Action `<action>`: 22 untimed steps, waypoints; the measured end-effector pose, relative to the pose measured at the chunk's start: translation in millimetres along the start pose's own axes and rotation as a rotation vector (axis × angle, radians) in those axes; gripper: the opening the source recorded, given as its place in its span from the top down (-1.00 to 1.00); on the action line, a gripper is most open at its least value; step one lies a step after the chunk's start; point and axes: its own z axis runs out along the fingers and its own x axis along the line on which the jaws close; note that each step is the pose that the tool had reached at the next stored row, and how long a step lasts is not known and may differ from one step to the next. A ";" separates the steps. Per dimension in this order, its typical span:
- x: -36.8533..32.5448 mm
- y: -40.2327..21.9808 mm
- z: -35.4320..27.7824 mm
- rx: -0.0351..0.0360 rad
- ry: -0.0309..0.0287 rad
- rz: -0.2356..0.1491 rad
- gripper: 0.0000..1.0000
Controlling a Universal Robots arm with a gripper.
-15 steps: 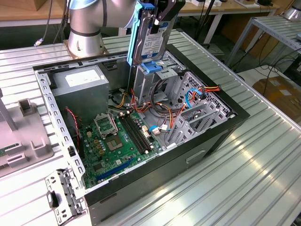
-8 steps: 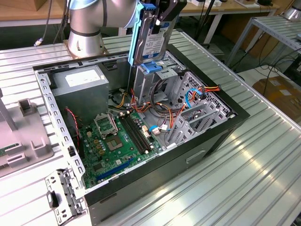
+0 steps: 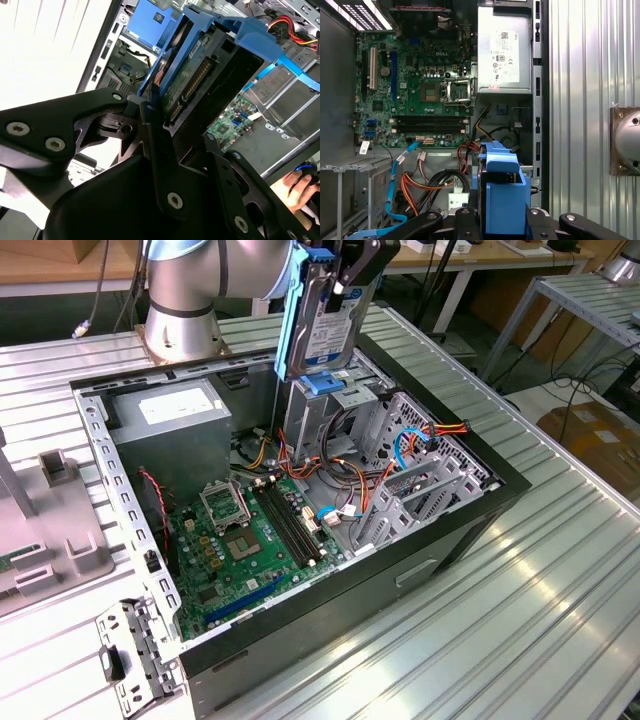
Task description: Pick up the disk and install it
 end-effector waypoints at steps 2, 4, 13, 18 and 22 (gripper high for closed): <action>0.3 -0.7 0.0 0.0000 0.0000 0.000 0.28; 0.7 -1.5 0.0 0.0000 0.0000 0.000 0.28; 2.5 -6.2 -0.1 0.0000 0.0000 0.000 0.28; 3.3 -8.7 -0.2 0.0000 0.0000 0.000 0.28; 3.6 -10.2 -0.2 0.0000 0.0000 0.000 0.28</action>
